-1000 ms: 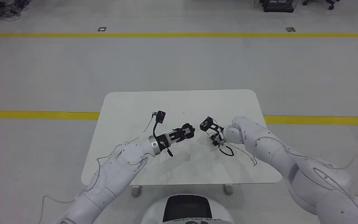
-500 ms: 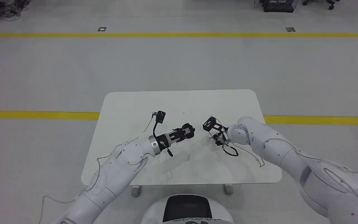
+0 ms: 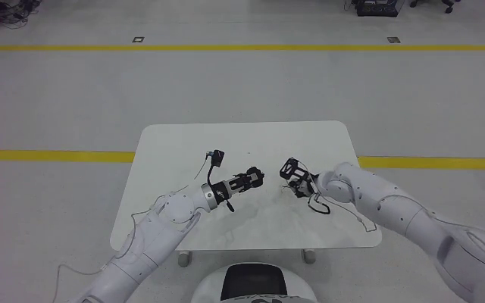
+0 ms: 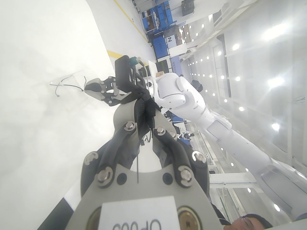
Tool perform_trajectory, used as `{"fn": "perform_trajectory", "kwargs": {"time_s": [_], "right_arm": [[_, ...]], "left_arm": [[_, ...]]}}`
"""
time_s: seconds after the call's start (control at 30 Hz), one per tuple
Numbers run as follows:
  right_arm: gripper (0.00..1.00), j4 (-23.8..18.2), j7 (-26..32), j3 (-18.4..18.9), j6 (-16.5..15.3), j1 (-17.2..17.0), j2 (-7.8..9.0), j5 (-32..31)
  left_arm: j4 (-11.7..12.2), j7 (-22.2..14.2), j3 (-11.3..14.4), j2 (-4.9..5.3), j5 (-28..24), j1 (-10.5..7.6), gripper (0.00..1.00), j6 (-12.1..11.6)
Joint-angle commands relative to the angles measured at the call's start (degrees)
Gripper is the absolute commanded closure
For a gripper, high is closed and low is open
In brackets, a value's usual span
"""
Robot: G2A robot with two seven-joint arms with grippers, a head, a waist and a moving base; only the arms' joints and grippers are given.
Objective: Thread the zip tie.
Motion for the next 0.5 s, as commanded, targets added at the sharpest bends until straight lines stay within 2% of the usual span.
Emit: {"fn": "perform_trajectory", "kwargs": {"time_s": [0.0,0.13,0.23,0.33,0.47], "right_arm": [[1.00,-1.9,-0.9,0.0,0.0,-0.2,1.37,0.8],[1.00,-5.8,-1.4,0.0,0.0,-0.5,4.34,5.8],[1.00,-8.5,-0.7,0.0,0.0,-0.5,5.97,9.4],[1.00,-10.5,0.8,0.0,0.0,-0.2,7.10,15.2],[1.00,-11.4,6.7,0.0,0.0,1.0,7.85,24.5]], "left_arm": [[0.0,0.0,0.0,0.00,0.0,0.00,1.00,0.0],[0.0,0.0,0.0,0.00,0.0,0.00,1.00,0.0],[0.0,0.0,0.0,0.00,0.0,0.00,1.00,0.0],[0.0,0.0,0.0,0.00,0.0,0.00,1.00,0.0],[0.0,0.0,0.0,0.00,0.0,0.00,1.00,0.0]]}}
